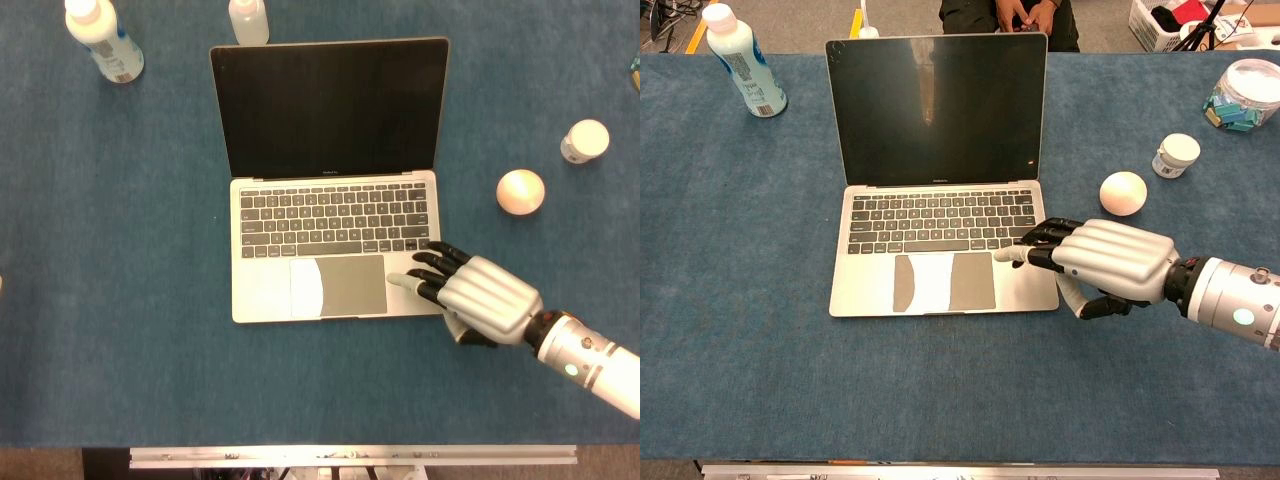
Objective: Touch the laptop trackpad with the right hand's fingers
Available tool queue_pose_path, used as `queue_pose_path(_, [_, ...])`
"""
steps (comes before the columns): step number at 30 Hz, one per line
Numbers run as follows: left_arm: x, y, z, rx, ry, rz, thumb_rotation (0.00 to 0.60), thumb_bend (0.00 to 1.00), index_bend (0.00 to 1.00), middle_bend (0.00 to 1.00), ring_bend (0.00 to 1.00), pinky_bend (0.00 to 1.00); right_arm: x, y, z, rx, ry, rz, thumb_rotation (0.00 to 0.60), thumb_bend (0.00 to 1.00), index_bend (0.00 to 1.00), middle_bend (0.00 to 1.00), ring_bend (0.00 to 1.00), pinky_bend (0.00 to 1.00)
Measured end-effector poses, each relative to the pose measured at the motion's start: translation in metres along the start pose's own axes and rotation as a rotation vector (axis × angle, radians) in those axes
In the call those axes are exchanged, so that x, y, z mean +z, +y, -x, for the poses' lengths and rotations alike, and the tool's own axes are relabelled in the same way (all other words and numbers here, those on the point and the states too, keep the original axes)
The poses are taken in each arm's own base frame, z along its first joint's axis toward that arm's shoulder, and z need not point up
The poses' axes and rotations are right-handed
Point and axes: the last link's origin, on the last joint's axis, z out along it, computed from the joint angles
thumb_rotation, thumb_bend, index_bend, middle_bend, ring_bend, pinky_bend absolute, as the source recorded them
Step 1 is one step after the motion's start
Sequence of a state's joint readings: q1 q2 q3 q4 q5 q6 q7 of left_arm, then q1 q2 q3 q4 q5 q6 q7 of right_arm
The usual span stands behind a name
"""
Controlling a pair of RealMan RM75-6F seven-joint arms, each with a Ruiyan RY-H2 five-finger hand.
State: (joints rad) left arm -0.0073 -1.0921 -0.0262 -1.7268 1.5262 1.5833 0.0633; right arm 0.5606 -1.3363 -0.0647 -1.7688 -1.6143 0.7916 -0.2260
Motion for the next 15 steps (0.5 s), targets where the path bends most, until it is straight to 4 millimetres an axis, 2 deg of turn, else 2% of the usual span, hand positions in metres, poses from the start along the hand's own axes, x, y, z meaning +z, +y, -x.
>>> queue_pose_path(1, [0.0,0.0,0.0,0.0,0.0,0.0,0.6,0.25,0.19,0.14,0.09,0.08,0.0,0.0,0.001,-0.002,-0.001,-0.004,0.319,0.81,0.03,0.13,0.04,0.04])
queue_pose_path(3, [0.0,0.0,0.0,-0.001,0.001,0.001,0.6,0.25,0.19,0.14,0.09,0.08,-0.001,0.001,0.002,-0.009,0.004,-0.006,0.261,0.56,0.02,0.12,0.03,0.02])
queue_pose_path(5, [0.0,0.001,0.0,-0.001,0.001,0.002,0.6,0.25,0.19,0.14,0.09,0.08,-0.002,0.003,0.005,-0.015,0.009,-0.001,0.24,0.29,0.01,0.12,0.02,0.02])
queue_pose_path(8, [0.0,0.001,0.0,0.0,-0.002,0.005,0.6,0.25,0.19,0.14,0.09,0.08,-0.004,0.004,0.008,-0.014,0.008,0.005,0.24,0.21,0.01,0.12,0.02,0.02])
queue_pose_path(15, [0.0,0.003,0.001,0.0,-0.003,0.008,0.6,0.25,0.19,0.14,0.09,0.08,-0.01,0.007,0.018,-0.025,-0.012,0.014,0.239,0.21,0.01,0.12,0.02,0.02])
